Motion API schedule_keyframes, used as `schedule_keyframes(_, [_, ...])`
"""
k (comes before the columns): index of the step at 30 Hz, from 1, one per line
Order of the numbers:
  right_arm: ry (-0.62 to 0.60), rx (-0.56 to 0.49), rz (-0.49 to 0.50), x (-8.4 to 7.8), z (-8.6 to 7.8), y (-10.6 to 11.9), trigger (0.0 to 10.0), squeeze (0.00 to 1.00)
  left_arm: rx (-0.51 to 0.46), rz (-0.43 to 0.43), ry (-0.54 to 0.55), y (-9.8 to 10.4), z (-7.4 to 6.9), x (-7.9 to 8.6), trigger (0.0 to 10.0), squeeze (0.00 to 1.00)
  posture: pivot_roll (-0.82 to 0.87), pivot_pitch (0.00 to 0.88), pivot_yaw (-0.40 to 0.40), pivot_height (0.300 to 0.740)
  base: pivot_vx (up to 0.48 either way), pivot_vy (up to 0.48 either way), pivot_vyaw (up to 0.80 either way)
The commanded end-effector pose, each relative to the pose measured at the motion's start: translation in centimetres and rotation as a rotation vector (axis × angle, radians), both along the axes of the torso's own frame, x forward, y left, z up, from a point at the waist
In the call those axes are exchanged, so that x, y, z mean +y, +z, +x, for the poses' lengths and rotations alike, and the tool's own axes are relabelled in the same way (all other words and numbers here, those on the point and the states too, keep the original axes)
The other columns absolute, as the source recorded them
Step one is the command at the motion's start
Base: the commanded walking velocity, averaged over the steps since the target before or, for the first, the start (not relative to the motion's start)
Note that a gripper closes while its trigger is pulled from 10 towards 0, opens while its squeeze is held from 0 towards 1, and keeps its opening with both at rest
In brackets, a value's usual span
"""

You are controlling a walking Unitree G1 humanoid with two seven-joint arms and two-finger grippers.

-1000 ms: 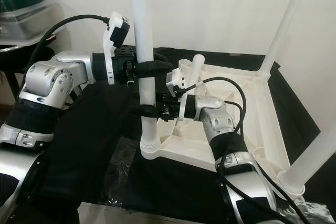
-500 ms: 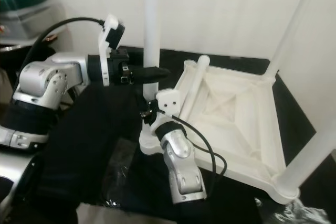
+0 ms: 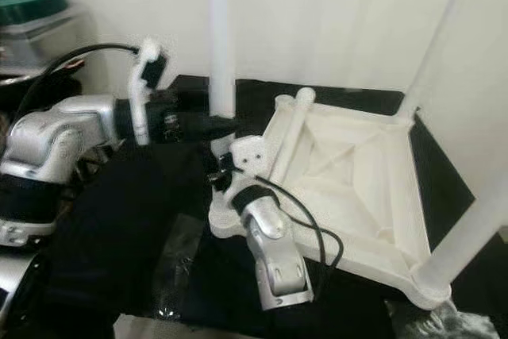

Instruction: Building children table

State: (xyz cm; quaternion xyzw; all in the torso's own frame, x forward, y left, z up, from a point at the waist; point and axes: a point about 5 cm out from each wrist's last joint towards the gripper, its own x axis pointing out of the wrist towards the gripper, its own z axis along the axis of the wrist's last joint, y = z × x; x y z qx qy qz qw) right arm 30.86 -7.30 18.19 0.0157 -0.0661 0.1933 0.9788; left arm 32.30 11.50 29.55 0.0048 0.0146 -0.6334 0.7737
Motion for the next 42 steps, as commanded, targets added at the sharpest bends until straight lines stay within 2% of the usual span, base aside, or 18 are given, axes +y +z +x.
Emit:
schedule_keyframes(1, [-0.103,0.198,-0.051,-2.0,0.0,-3.7,10.0,0.0,0.041,0.007,-0.117,-0.7,-1.4,0.6,10.0,0.0,0.03,0.0,-0.032,0.74,0.0,0.0,0.0])
schedule_keyframes(3, [-0.077,0.191,-0.039,-1.7,0.0,-3.5,10.0,0.0,0.048,0.008,-0.118,-1.0,-1.8,1.3,10.0,0.0,0.03,0.0,-0.032,0.74,0.0,0.0,0.0])
schedule_keyframes(4, [-0.06,0.184,-0.021,-1.7,-0.1,-3.3,10.0,1.0,0.059,0.006,-0.085,-1.6,-2.1,2.4,10.0,0.0,0.03,0.0,-0.032,0.74,0.0,0.0,0.0])
schedule_keyframes(9, [-0.056,0.176,0.002,-1.9,-0.1,-3.0,10.0,1.0,0.08,0.005,-0.011,-2.7,-2.5,4.1,10.0,0.0,0.04,0.0,-0.036,0.74,0.0,0.0,0.0])
schedule_keyframes(12, [-0.098,0.187,0.031,-2.3,-0.2,-2.6,10.0,1.0,0.128,-0.02,0.105,-4.8,-3.8,5.8,10.0,0.0,0.04,0.0,-0.042,0.74,0.0,0.0,0.0])
schedule_keyframes(17, [-0.081,0.19,0.049,-2.1,-0.4,-2.3,10.0,1.0,0.158,-0.038,0.153,-6.0,-4.4,6.3,10.0,0.0,0.05,0.0,-0.043,0.74,0.0,0.0,0.0])
schedule_keyframes(19, [0.058,0.154,0.104,-1.2,-0.5,-1.3,10.0,1.0,0.191,-0.038,0.208,-7.7,-5.2,6.5,10.0,0.0,0.05,0.0,-0.044,0.74,0.0,0.0,0.0])
schedule_keyframes(21, [0.339,0.093,0.084,-0.9,-0.6,0.3,10.0,1.0,0.213,-0.034,0.283,-9.6,-5.9,6.5,10.0,0.0,0.05,0.0,-0.044,0.74,0.0,0.0,0.0])
schedule_keyframes(22, [0.339,0.093,0.084,-0.9,-0.6,0.3,10.0,1.0,0.213,-0.034,0.283,-9.6,-5.9,6.5,10.0,0.0,0.05,0.0,-0.044,0.74,0.0,0.0,0.0])
schedule_keyframes(23, [0.435,0.078,0.055,-1.1,-0.6,0.7,10.0,0.84,0.218,-0.035,0.307,-10.1,-6.1,6.4,10.0,0.0,0.05,0.0,-0.044,0.74,0.0,0.0,0.0])
schedule_keyframes(24, [0.527,0.078,0.008,-1.8,-0.5,0.8,10.0,0.0,0.22,-0.035,0.33,-10.7,-6.3,6.2,10.0,0.0,0.05,0.0,-0.048,0.74,0.0,0.0,0.0])
schedule_keyframes(27, [0.584,0.08,-0.024,-2.4,-0.3,0.9,10.0,0.0,0.221,-0.033,0.344,-11.2,-6.5,6.0,10.0,0.0,0.06,0.0,-0.049,0.74,0.0,0.0,0.0])
schedule_keyframes(30, [0.621,0.088,-0.135,-5.7,2.5,1.1,10.0,0.0,0.191,0.06,0.391,-14.3,-8.2,4.5,10.0,0.0,0.08,0.0,-0.076,0.74,0.0,0.0,0.0])
schedule_keyframes(35, [0.611,0.092,-0.153,-6.4,3.4,1.3,10.0,0.0,0.19,0.062,0.396,-15.1,-8.9,3.9,10.0,0.0,0.08,0.0,-0.078,0.74,0.0,0.0,0.0])
schedule_keyframes(37, [0.641,0.134,-0.169,-7.0,4.5,0.9,10.0,0.0,0.147,0.092,0.411,-16.6,-10.3,2.7,10.0,0.0,0.1,0.0,-0.086,0.74,0.0,0.0,0.0])
schedule_keyframes(40, [0.66,0.17,-0.172,-7.3,4.7,0.3,10.0,0.0,0.125,0.108,0.415,-17.2,-10.9,2.1,10.0,0.0,0.1,0.0,-0.09,0.74,0.0,0.0,0.0])
schedule_keyframes(41, [0.679,0.201,-0.159,-7.5,4.9,-0.4,3.5,0.0,0.109,0.106,0.43,-17.6,-11.4,1.6,10.0,0.0,0.1,0.0,-0.091,0.74,0.0,0.0,0.0])
schedule_keyframes(42, [0.679,0.201,-0.159,-7.5,4.9,-0.4,3.5,0.0,0.109,0.106,0.43,-17.6,-11.4,1.6,10.0,0.0,0.1,0.0,-0.091,0.74,0.0,0.0,0.0])
